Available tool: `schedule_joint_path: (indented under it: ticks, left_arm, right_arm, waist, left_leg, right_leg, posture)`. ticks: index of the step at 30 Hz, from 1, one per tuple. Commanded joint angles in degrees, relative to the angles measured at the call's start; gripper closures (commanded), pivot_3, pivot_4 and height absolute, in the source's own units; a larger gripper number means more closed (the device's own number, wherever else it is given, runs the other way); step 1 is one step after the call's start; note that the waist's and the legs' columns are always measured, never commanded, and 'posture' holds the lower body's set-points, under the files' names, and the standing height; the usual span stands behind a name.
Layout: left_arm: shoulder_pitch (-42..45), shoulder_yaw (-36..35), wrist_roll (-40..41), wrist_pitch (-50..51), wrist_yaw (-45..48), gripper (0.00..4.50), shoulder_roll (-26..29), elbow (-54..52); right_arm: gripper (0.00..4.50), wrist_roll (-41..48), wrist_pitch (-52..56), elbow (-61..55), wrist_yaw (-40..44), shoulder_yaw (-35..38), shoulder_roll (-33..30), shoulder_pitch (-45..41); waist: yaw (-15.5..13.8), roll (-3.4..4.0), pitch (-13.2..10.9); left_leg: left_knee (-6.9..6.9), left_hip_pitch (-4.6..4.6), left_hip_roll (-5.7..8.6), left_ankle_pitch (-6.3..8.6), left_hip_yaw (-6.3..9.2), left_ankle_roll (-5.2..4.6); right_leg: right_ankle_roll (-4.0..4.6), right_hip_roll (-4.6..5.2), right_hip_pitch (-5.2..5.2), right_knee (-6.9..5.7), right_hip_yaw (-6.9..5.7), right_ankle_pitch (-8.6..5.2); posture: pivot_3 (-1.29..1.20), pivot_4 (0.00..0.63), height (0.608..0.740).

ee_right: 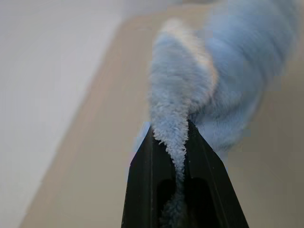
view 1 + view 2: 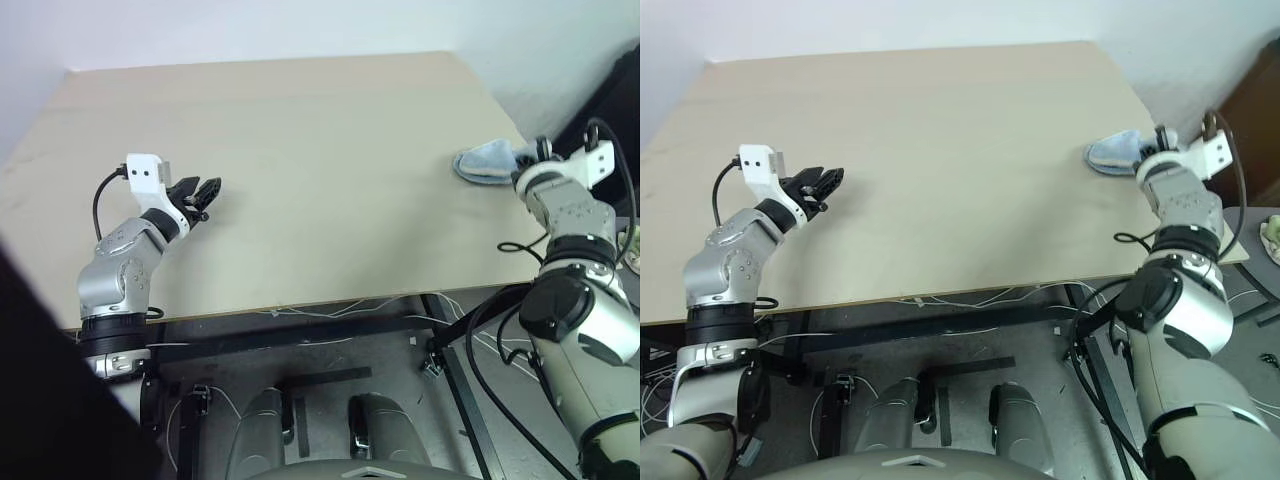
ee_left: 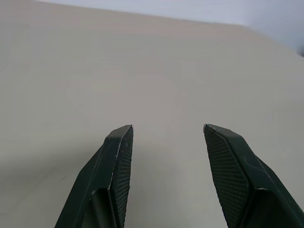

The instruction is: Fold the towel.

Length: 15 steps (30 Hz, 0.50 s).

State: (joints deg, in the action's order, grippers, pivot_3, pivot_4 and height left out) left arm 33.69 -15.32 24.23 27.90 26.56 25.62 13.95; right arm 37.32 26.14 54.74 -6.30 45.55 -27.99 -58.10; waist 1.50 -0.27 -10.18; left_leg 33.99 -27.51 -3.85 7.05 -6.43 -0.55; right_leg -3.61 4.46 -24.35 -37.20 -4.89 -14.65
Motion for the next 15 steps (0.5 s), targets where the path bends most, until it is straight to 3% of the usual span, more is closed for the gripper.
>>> schedule_joint_path:
  ticks: [1,7,10,15]
  left_arm:
    - [1.84,1.0,-0.66,-1.66,0.97,2.02,-0.55,1.06]
    - [3.2,2.44,-1.05,-2.6,2.01,2.02,-1.38,2.54]
    - [3.23,2.78,-1.08,-2.64,2.35,2.02,-1.82,2.71]
    - [1.9,2.84,-0.95,-2.32,2.24,2.02,-2.58,1.37]
  right_arm:
    - [4.46,2.13,6.03,-9.33,-4.55,-0.65,3.45,3.96]
    - [4.46,4.67,9.76,-22.39,-12.77,0.44,9.15,10.49]
    - [3.8,6.2,10.58,-29.45,-15.14,0.38,11.09,12.71]
    - [2.16,8.66,13.38,-38.73,-15.66,-1.08,12.79,16.09]
  waist:
    - [0.46,0.01,0.0]
    - [0.81,0.02,-0.01]
    - [0.65,0.02,-0.01]
    - [0.48,0.03,-0.01]
  left_leg:
    - [0.02,0.03,0.0,-0.01,0.01,-0.01]
    - [0.14,0.01,0.0,-0.02,0.02,-0.03]
    - [0.14,0.01,0.0,-0.01,0.04,-0.03]
    - [0.12,-0.01,0.0,0.0,0.05,-0.02]
  right_leg:
    - [0.0,-0.01,0.01,-0.05,0.01,0.0]
    - [-0.05,0.02,0.04,-0.14,0.02,0.03]
    - [-0.05,0.03,0.04,-0.13,0.01,0.03]
    - [-0.04,0.05,0.03,-0.1,0.02,0.02]
  posture:
    - [0.0,0.15,0.728]
    - [0.0,0.15,0.728]
    - [0.0,0.15,0.728]
    - [0.0,0.15,0.728]
